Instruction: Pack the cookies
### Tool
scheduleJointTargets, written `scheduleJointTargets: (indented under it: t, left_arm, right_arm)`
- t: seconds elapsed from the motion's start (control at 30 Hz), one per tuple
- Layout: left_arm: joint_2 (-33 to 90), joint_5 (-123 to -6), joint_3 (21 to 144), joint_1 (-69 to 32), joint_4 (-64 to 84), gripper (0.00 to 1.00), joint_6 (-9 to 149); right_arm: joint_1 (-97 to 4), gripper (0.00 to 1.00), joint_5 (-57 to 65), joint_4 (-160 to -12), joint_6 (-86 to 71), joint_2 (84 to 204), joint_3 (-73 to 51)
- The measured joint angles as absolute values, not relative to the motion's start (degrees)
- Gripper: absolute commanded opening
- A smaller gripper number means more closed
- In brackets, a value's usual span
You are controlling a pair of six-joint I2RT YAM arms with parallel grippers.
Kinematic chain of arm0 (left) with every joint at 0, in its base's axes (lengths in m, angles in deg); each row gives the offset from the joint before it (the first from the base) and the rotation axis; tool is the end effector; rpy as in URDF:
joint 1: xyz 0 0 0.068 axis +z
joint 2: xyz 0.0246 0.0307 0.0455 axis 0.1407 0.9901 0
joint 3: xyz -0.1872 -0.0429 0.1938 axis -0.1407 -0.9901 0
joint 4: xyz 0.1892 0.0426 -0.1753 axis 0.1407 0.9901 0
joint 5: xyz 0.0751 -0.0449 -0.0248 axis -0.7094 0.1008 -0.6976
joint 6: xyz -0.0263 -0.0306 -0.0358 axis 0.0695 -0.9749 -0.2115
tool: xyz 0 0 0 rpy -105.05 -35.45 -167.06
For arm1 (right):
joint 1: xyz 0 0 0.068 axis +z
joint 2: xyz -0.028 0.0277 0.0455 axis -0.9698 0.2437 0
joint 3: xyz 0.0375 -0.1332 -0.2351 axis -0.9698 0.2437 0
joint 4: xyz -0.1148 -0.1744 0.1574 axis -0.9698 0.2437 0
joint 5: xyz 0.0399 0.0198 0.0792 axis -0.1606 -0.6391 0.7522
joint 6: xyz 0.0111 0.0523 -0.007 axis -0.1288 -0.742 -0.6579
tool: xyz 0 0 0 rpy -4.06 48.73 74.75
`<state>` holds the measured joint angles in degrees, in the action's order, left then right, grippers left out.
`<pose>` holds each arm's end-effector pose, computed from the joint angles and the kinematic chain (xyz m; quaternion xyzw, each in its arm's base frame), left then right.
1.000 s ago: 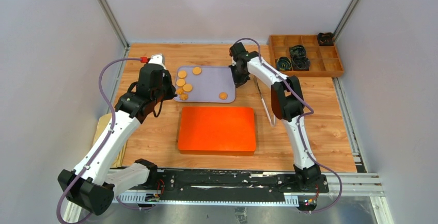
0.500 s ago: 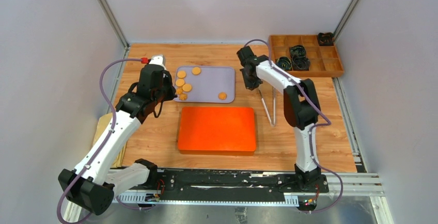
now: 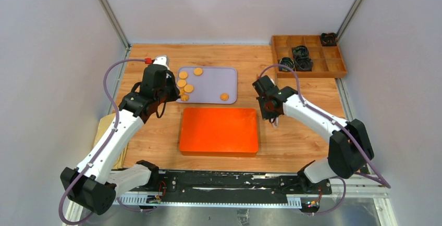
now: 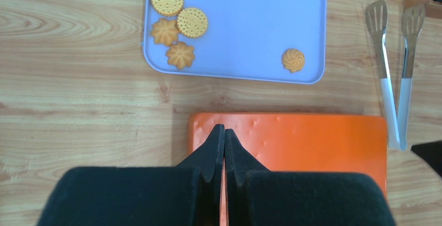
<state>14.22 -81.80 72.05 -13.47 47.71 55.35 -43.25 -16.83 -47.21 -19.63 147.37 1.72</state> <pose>0.2136 -0.0785 0.3419 -0.0746 0.8845 -0.1222 0.4441 0.2551 0.1535 0.2478 -0.0853 0.9572 0.0059 0.2764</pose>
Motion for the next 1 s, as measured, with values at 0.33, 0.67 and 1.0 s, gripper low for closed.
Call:
scheduleJointTargets:
  t: [0.33,0.67,1.0]
  left_arm:
    - [14.16,-80.77,70.78,-13.47,47.67,0.03,54.76]
    - [12.89,-80.51,69.82,-13.47,47.69,0.03,54.68]
    - [12.72,-80.51,69.80,-13.47,47.71,0.03,54.52]
  right_arm:
    - [-34.53,0.00,-13.60,-46.58,-27.21,142.67,11.32]
    - [-28.50,0.00,-9.82,-48.56,-31.12,145.10,12.69]
    - [-25.11,0.00,-7.30,-51.14,-31.71,151.44,9.15]
